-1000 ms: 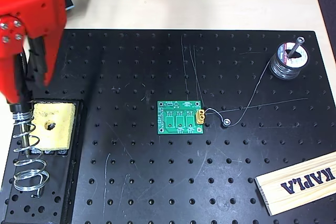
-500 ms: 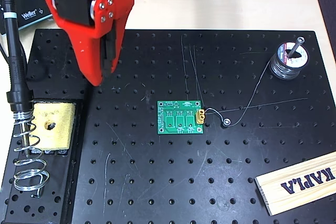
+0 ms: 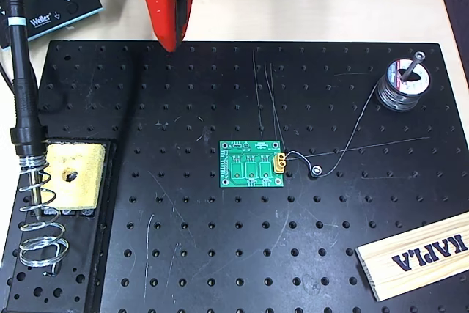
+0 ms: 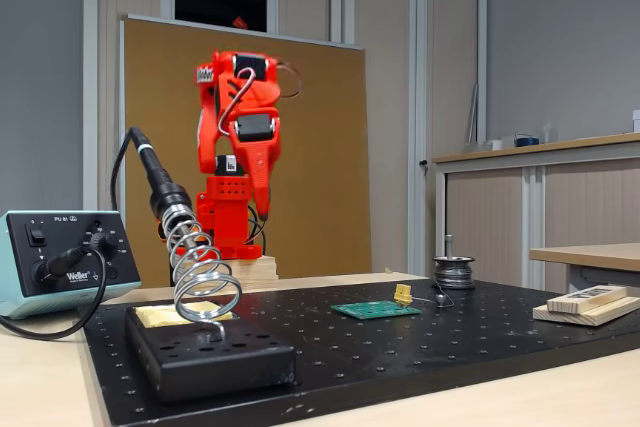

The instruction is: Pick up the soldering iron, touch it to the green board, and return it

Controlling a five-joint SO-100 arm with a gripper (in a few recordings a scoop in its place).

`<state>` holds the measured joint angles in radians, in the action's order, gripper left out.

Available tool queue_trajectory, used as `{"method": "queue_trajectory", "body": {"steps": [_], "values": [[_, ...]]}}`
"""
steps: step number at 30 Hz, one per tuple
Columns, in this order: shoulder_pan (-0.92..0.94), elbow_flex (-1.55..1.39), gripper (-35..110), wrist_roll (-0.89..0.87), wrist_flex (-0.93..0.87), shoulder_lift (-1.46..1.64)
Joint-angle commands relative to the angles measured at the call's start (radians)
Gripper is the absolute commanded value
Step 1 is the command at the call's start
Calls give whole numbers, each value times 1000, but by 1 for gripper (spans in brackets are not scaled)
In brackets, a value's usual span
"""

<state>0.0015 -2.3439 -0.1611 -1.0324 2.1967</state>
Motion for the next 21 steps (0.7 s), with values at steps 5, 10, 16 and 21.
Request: {"method": "queue_trajectory", "body": {"steps": [5,10,16,21], "values": [[11,-353,0,143,3,371],[11,-537,0,132,-6,621],[-6,-709,0,135,-57,914],[-38,-761,0,138,-183,1083]]}}
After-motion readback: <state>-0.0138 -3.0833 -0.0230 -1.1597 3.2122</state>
